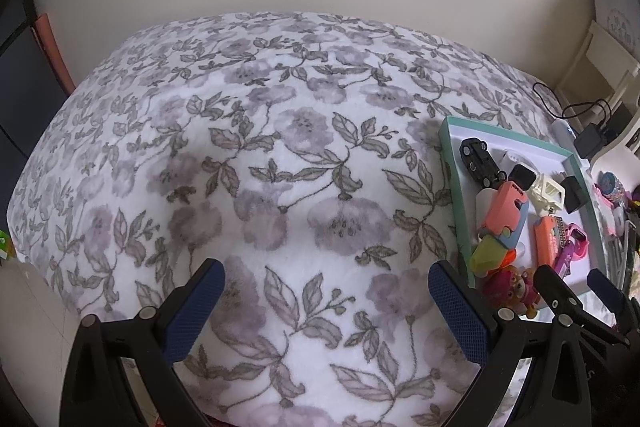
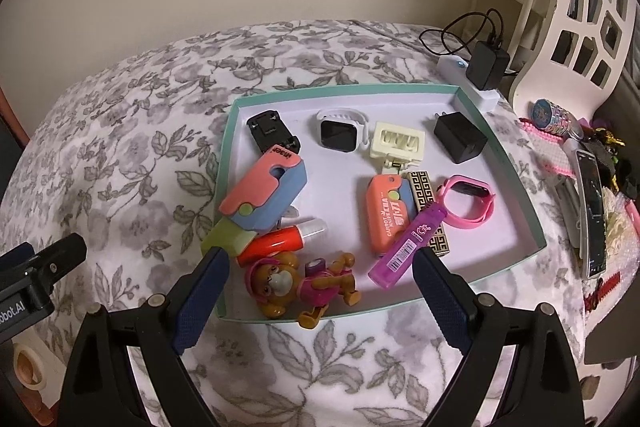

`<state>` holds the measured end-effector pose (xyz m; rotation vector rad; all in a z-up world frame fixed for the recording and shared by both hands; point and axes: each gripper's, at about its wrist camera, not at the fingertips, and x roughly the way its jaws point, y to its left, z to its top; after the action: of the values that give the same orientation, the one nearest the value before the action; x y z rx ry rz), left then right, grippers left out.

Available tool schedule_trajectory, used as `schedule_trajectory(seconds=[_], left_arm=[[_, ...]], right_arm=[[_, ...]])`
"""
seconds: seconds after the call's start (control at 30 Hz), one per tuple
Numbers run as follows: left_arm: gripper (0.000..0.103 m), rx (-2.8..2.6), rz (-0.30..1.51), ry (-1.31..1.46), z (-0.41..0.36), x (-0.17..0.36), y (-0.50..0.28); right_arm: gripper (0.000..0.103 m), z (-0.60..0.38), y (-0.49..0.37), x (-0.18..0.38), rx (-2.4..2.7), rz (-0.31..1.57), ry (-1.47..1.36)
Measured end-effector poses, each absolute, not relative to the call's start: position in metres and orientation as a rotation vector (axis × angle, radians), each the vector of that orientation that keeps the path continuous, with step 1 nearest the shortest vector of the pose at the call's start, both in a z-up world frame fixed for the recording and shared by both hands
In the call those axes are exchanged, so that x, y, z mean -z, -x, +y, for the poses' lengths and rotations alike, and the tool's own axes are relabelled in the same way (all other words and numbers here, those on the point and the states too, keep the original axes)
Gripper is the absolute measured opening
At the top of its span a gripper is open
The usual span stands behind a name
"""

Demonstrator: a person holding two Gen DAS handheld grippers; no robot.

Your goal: Organize rigid objects

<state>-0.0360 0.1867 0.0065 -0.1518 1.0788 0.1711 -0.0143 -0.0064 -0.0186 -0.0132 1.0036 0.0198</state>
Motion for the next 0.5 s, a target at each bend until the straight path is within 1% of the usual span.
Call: schedule_trajectory(seconds=[0.5], left_arm=[[0.103, -0.173, 1.106, 0.158, 0.1895, -0.0009, 0.0345]], right_arm=[[0.093, 0.0004, 0.0167, 0.0188, -0.060, 0.986, 0.020]])
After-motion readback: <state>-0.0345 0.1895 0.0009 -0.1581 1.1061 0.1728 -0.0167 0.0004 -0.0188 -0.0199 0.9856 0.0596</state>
